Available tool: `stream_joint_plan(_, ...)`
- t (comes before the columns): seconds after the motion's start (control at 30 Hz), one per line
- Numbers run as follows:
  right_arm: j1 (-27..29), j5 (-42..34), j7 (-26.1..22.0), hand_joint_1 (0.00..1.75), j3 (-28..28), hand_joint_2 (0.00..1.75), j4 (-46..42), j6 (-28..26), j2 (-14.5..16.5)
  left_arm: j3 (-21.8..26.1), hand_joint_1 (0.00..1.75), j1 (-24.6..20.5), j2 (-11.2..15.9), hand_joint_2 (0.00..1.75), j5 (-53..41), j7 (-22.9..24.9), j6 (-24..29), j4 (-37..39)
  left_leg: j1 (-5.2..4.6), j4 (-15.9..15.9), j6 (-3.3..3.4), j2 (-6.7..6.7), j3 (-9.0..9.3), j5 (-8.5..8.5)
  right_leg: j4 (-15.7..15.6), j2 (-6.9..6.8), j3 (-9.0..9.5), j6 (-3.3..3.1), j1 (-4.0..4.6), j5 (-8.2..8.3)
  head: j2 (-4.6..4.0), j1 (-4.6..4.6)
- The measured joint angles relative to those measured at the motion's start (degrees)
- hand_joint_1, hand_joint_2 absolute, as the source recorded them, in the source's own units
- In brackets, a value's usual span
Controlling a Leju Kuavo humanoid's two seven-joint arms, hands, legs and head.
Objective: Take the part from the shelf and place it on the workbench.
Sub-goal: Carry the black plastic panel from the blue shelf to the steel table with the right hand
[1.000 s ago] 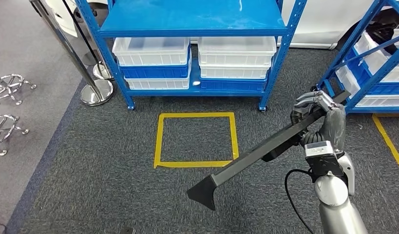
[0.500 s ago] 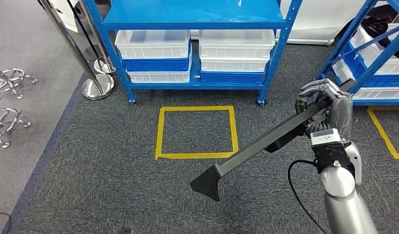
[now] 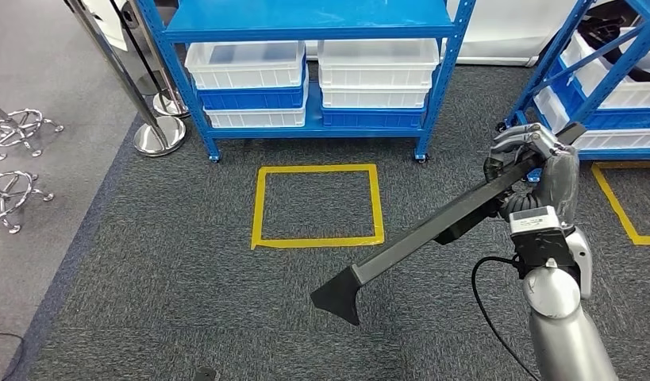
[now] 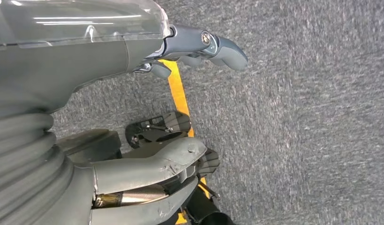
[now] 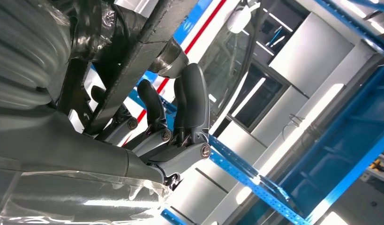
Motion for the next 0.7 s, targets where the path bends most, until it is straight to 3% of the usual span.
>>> stream_joint_plan(0.07,0.0,0.0,0.0,1.75,0.0,1.75,0.0,-0.1,0.0,0.0,0.00,0.0,0.0,1.75,0.0,0.0,0.0,0.0,-0.44,-1.5,0.67,0.03,0.07,1.16,-0.9,-0.07,0.03,0.77,-0.46,1.00,0.00,-0.01)
stream_joint_plan(0.13,0.0,0.0,0.0,1.75,0.0,1.75,0.0,-0.1,0.0,0.0,0.00,0.0,0.0,1.75,0.0,0.0,0.0,0.0,-0.48,-3.5,1.40,0.29,0.21,2.93,-0.7,0.01,-0.31,1.13,-0.56,0.26,0.00,0.01)
stream_joint_plan(0.17,0.0,0.0,0.0,1.75,0.0,1.75,0.0,-0.1,0.0,0.0,0.00,0.0,0.0,1.75,0.0,0.0,0.0,0.0,-0.35,-4.2,1.68,0.42,0.05,3.79,0.9,0.08,-0.88,1.19,-0.48,-1.54,0.00,0.03)
stream_joint_plan(0.23,0.0,0.0,0.0,1.75,0.0,1.75,0.1,-0.1,0.0,0.0,0.00,0.0,0.0,1.75,0.0,-0.1,0.0,0.0,-0.26,-4.3,1.88,0.55,-0.98,4.73,6.9,0.21,-2.69,1.39,-0.37,-6.49,0.00,0.06)
stream_joint_plan(0.27,0.0,0.0,0.0,1.75,0.0,1.75,0.1,-0.2,0.0,0.0,0.00,0.0,0.0,1.75,0.0,-0.1,0.0,0.0,-0.23,-3.9,1.82,0.58,-1.73,5.02,10.1,0.23,-3.48,1.60,-0.37,-8.21,0.00,0.06)
stream_joint_plan(0.3,0.1,0.0,0.0,1.75,0.0,1.75,0.2,-0.2,0.0,0.0,0.00,0.0,0.0,1.75,0.0,-0.1,0.0,0.0,-0.18,-3.5,1.71,0.60,-2.51,5.24,12.1,0.23,-3.63,1.86,-0.41,-8.66,0.00,0.05)
stream_joint_plan(0.33,0.1,0.0,0.0,1.75,0.0,1.75,0.3,-0.2,0.0,0.0,0.00,0.0,0.0,1.75,0.0,0.0,0.0,0.0,-0.07,-2.9,1.58,0.62,-3.36,5.41,12.3,0.22,-2.89,2.14,-0.49,-8.03,0.00,0.05)
stream_joint_plan(0.37,0.1,0.0,0.0,1.75,0.0,1.75,0.3,-0.2,0.0,0.0,0.00,0.1,0.0,1.75,0.0,0.0,0.0,0.0,0.09,-2.1,1.42,0.63,-4.24,5.51,10.5,0.18,-1.19,2.44,-0.63,-6.67,0.00,0.05)
stream_joint_plan(0.43,0.0,0.0,0.0,1.75,0.0,1.75,0.4,-0.2,0.0,0.0,0.00,0.0,0.0,1.75,0.0,0.0,-0.1,0.0,0.32,-0.3,0.93,0.63,-5.98,5.42,4.0,0.06,3.09,2.94,-0.79,-5.12,0.00,0.07)
stream_joint_plan(0.5,0.0,0.0,0.0,1.75,0.0,1.75,0.4,-0.2,0.0,0.0,0.00,0.1,0.0,1.75,0.0,0.0,-0.1,0.0,0.27,1.2,0.32,0.56,-7.31,5.39,0.7,0.11,4.81,2.67,-0.62,-5.36,0.00,0.04)
stream_joint_plan(0.6,0.0,0.0,0.0,1.75,0.0,1.75,0.4,-0.2,0.0,0.0,0.00,0.2,0.0,1.75,0.0,0.0,-0.1,0.0,0.28,2.1,-0.45,0.46,-8.31,5.67,0.7,0.24,4.08,1.38,-0.48,-4.93,0.00,0.02)
stream_joint_plan(0.63,0.0,0.0,0.0,1.75,0.0,1.75,0.4,-0.2,0.0,0.0,0.00,0.2,0.0,1.75,0.0,0.0,0.0,0.0,0.36,2.8,-0.76,0.43,-8.74,4.91,0.6,0.21,3.83,0.87,-0.49,-4.57,0.00,0.01)
stream_joint_plan(0.7,0.0,0.0,0.0,1.75,0.0,1.75,0.4,-0.2,0.0,0.0,0.00,0.2,0.1,1.75,0.0,0.0,0.0,0.0,0.72,7.2,-1.47,0.37,-10.36,1.23,0.3,0.10,3.30,0.06,-0.50,-3.90,0.00,0.00)
